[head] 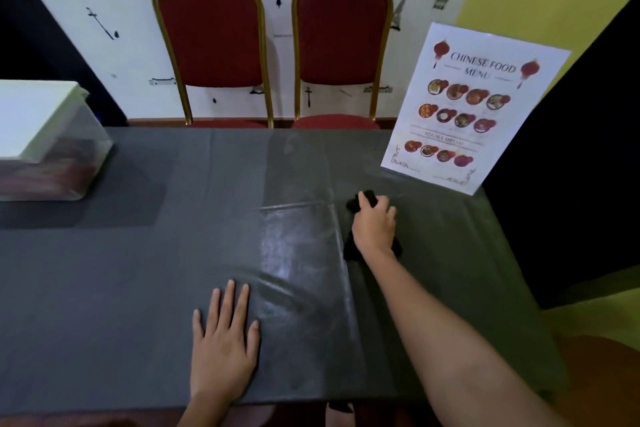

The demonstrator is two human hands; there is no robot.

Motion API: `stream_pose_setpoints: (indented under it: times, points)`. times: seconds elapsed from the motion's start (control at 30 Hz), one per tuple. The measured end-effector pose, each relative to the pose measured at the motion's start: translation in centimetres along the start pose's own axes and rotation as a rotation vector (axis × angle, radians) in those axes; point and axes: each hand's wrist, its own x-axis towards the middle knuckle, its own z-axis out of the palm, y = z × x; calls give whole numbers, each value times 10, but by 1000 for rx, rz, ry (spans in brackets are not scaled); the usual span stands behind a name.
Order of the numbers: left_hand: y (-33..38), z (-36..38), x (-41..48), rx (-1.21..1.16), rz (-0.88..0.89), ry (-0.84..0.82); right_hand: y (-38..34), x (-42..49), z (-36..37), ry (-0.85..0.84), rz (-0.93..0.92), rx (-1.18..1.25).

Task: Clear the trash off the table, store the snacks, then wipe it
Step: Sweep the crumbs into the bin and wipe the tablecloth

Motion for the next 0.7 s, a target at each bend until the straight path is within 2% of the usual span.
stream_pose_setpoints:
  times: [0.13, 0.27, 0.33, 0.4, 0.47, 0.53, 0.6, 0.67, 0.7]
  points:
    - [0, 2, -2, -6, -16, 4, -21, -38, 15, -76, -206, -100]
    - [0, 0, -2, -12, -14, -7, -31, -109, 17, -244, -449, -159]
    - [2, -4, -3, -29, -10, -35, -31, -138, 12, -334, -499, -153]
    - [2, -8, -2, -34, -8, -61, -31, -155, 4, -456, -492, -20]
    - [4, -14, -1, -86, -9, -105, -31, -165, -11, -539, -385, 266]
    - [12, -20, -1, -318, -20, -79, -31, -172, -26, -468, -261, 448]
    - [29, -36, -1, -707, -44, -90, -30, -180, -38, -387, -164, 559]
    - [48, -55, -2, -1077, -102, -254, -29, -193, -47, -391, -100, 628]
    - [55, -61, -1, -1158, -115, -309, -27, -199, -50, -401, -88, 636]
